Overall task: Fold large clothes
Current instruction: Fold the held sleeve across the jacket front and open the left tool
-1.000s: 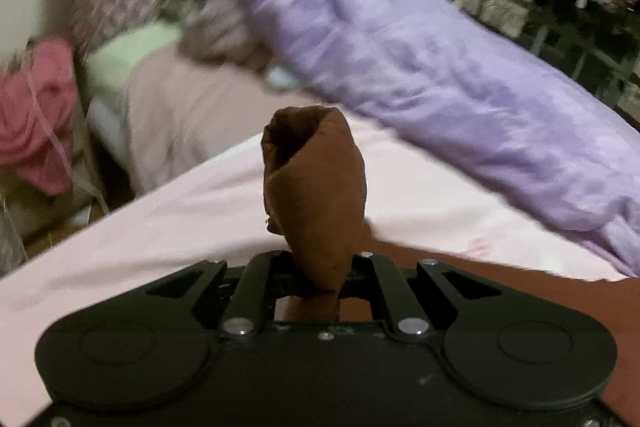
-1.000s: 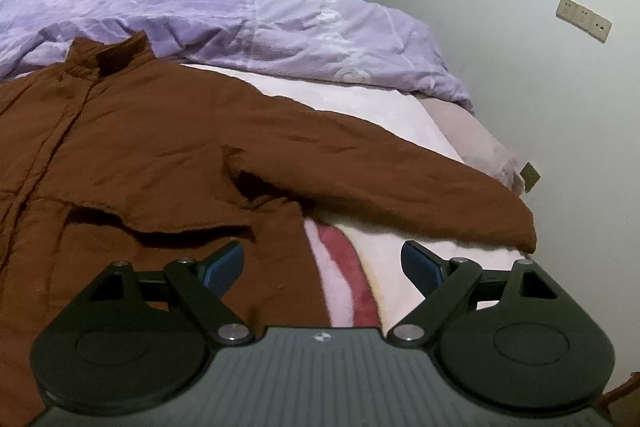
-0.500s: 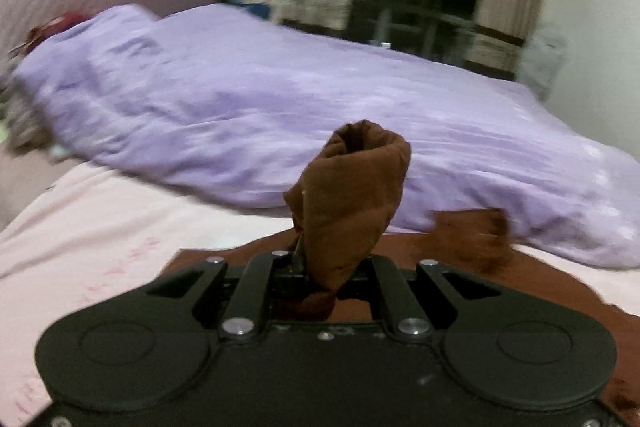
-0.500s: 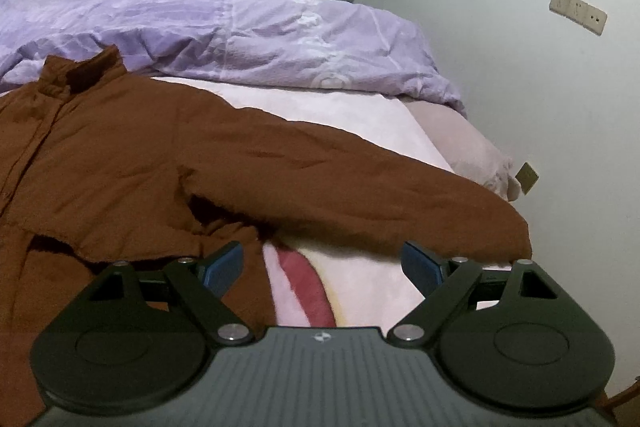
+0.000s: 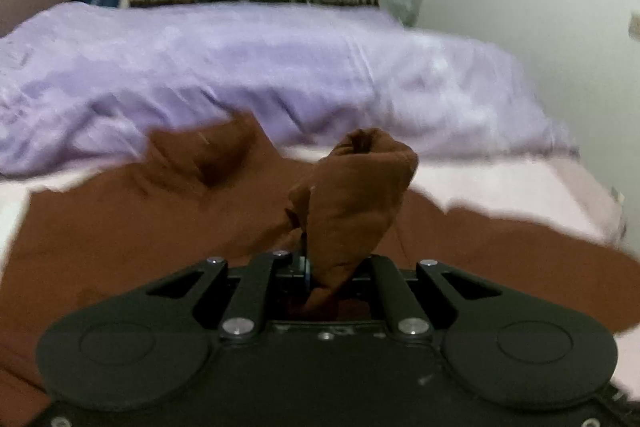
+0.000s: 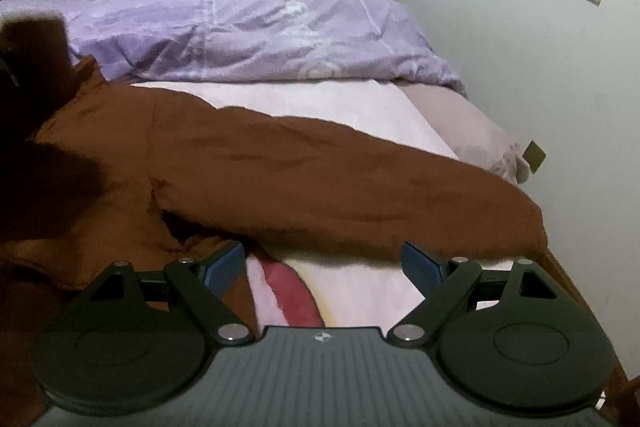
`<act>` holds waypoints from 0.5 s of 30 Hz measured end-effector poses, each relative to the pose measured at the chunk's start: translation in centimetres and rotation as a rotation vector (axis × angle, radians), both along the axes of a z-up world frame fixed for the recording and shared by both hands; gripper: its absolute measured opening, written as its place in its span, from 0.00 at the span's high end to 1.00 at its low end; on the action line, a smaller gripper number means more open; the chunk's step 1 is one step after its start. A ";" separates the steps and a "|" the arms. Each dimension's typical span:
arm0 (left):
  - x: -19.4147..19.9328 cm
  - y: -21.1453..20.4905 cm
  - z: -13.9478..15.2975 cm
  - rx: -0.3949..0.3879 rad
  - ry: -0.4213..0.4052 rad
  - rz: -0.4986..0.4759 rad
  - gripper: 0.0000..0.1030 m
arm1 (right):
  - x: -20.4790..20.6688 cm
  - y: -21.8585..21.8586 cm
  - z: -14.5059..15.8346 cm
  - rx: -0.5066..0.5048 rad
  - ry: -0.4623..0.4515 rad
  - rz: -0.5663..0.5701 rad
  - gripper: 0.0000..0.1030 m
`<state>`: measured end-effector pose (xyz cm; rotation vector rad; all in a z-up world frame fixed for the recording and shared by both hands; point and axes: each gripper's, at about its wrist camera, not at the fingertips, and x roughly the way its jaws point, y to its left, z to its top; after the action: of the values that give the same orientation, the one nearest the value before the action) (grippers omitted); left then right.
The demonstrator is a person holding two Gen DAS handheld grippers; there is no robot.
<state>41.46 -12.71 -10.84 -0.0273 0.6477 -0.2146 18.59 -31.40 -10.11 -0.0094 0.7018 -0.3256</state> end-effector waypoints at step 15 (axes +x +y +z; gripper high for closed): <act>-0.3 -6.0 -7.8 0.225 0.056 -0.136 0.37 | 0.8 -1.9 -1.4 0.051 0.042 -0.031 0.00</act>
<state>41.14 -18.67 -18.60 0.2280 0.7270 -0.2713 19.43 -33.34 -11.50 0.0431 0.7521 -0.3375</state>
